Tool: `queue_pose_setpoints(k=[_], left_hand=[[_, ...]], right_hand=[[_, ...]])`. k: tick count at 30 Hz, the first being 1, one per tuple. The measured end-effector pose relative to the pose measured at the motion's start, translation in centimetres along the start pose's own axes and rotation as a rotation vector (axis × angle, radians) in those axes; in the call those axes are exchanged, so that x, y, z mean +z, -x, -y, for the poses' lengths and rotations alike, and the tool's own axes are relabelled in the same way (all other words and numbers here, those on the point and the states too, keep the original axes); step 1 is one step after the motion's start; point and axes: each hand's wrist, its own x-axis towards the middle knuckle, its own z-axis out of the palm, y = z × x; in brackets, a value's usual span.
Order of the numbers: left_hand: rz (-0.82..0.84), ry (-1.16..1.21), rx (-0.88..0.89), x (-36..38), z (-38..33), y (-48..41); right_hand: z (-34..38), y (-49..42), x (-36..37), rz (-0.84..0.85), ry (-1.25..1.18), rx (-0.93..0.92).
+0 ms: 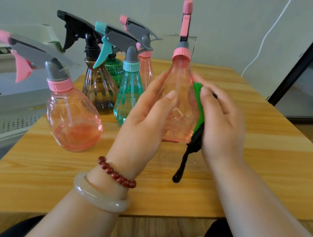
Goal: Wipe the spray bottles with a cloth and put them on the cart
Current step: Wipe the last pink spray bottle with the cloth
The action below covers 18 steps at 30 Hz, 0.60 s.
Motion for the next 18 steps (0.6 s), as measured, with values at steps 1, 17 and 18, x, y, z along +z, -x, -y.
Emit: queue_pose_setpoints(k=[1,17,18], left_hand=[[-0.007,0.018,-0.004,0.01,0.05,0.02],[-0.088,-0.079,0.022,0.89,0.05,0.32],[-0.104,-0.038,0.003,0.86,0.10,0.24]], right_hand=[[-0.01,-0.12,0.13,-0.017,-0.178,0.176],[0.77,0.35,-0.19,0.000,0.307,-0.277],[0.70,0.19,-0.30,-0.028,0.315,-0.286]])
